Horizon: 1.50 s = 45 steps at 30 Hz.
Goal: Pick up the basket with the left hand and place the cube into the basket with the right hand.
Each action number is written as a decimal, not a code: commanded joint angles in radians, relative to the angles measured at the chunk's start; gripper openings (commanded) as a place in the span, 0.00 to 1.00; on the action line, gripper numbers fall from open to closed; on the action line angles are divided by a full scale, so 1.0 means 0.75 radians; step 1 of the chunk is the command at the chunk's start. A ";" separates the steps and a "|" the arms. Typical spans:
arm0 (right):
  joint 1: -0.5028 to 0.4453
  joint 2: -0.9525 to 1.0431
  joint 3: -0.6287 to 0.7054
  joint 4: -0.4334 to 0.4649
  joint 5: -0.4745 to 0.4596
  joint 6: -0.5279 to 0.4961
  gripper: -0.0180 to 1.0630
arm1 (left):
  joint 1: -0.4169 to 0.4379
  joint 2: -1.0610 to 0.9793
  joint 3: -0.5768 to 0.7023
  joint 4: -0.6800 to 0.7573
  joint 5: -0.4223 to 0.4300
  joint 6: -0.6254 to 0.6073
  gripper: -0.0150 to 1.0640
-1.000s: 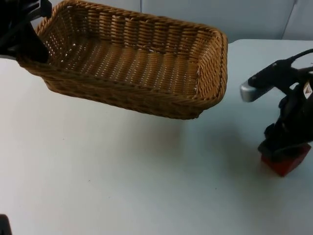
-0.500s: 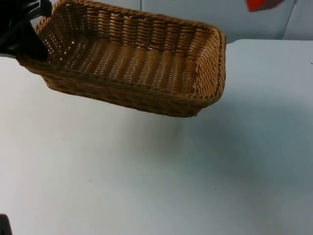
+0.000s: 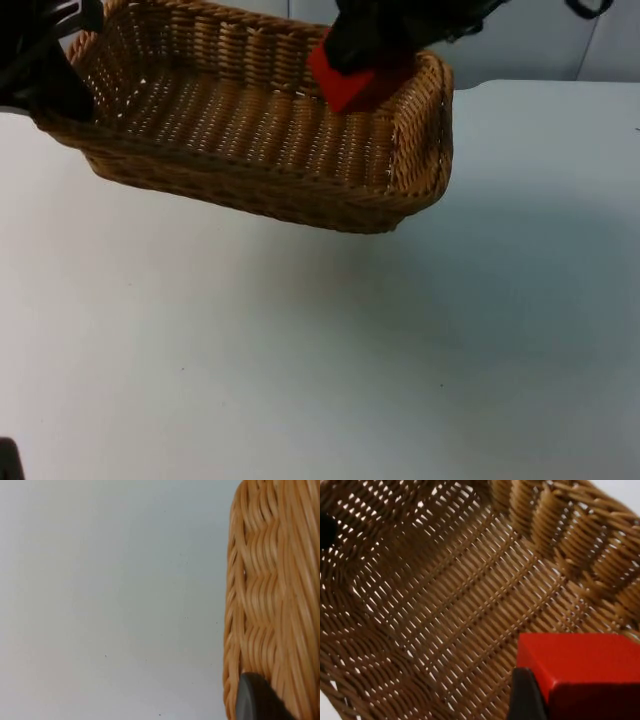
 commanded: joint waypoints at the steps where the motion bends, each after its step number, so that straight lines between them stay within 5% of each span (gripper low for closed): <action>1: 0.028 0.077 -0.128 0.012 0.060 -0.019 0.19 | 0.001 -0.019 -0.001 -0.050 -0.015 -0.004 0.01; 2: 0.028 0.077 -0.128 0.012 0.060 -0.019 0.19 | 0.001 -0.019 -0.001 -0.050 -0.015 -0.004 0.01; 6: 0.031 0.148 -0.249 0.008 0.142 -0.014 0.58 | 0.001 -0.019 -0.001 -0.050 -0.015 -0.004 0.01; 7: 0.031 0.148 -0.249 0.008 0.142 -0.014 0.58 | 0.001 -0.019 -0.001 -0.050 -0.015 -0.004 0.01; 11: 0.027 0.150 -0.302 0.005 0.147 -0.014 0.95 | 0.001 -0.019 -0.001 -0.050 -0.015 -0.004 0.01; 14: 0.024 0.139 -0.342 -0.009 0.179 -0.014 0.97 | 0.001 -0.019 -0.001 -0.050 -0.018 -0.004 0.01; 17: 0.024 0.115 -0.393 -0.057 0.212 -0.001 0.88 | 0.001 -0.019 -0.001 -0.050 -0.018 -0.004 0.01; 18: 0.024 0.092 -0.416 -0.115 0.216 0.035 0.75 | 0.001 -0.019 -0.001 -0.050 -0.018 -0.004 0.01; 19: 0.024 0.048 -0.436 -0.262 0.204 0.160 0.51 | 0.001 -0.019 -0.001 -0.050 -0.018 -0.004 0.01; 21: 0.024 0.038 -0.439 -0.305 0.198 0.216 0.42 | 0.001 -0.019 -0.001 -0.050 -0.018 -0.004 0.01; 22: 0.024 -0.017 -0.439 -0.517 0.179 0.385 0.16 | 0.001 -0.019 -0.001 -0.050 -0.018 -0.004 0.01; 23: 0.019 -0.050 -0.439 -0.667 0.187 0.550 0.02 | 0.001 -0.019 -0.001 -0.050 -0.018 -0.004 0.01; 25: -0.005 -0.107 -0.439 -0.860 0.228 0.722 0.01 | 0.001 -0.019 -0.001 -0.050 -0.021 -0.004 0.01; 28: -0.076 -0.179 -0.434 -0.974 0.320 0.895 0.01 | 0.001 -0.019 -0.001 -0.050 -0.023 -0.004 0.01; 33: -0.227 -0.308 -0.358 -0.981 0.374 0.953 0.01 | 0.001 -0.019 -0.001 -0.050 -0.026 -0.004 0.01; 40: -0.610 -0.638 0.011 -0.990 0.159 1.068 0.01 | 0.001 -0.019 -0.001 -0.050 -0.026 -0.004 0.01; 45: -0.763 -0.750 0.186 -0.982 0.050 1.079 0.01 | 0.001 -0.019 -0.001 -0.050 -0.037 -0.004 0.01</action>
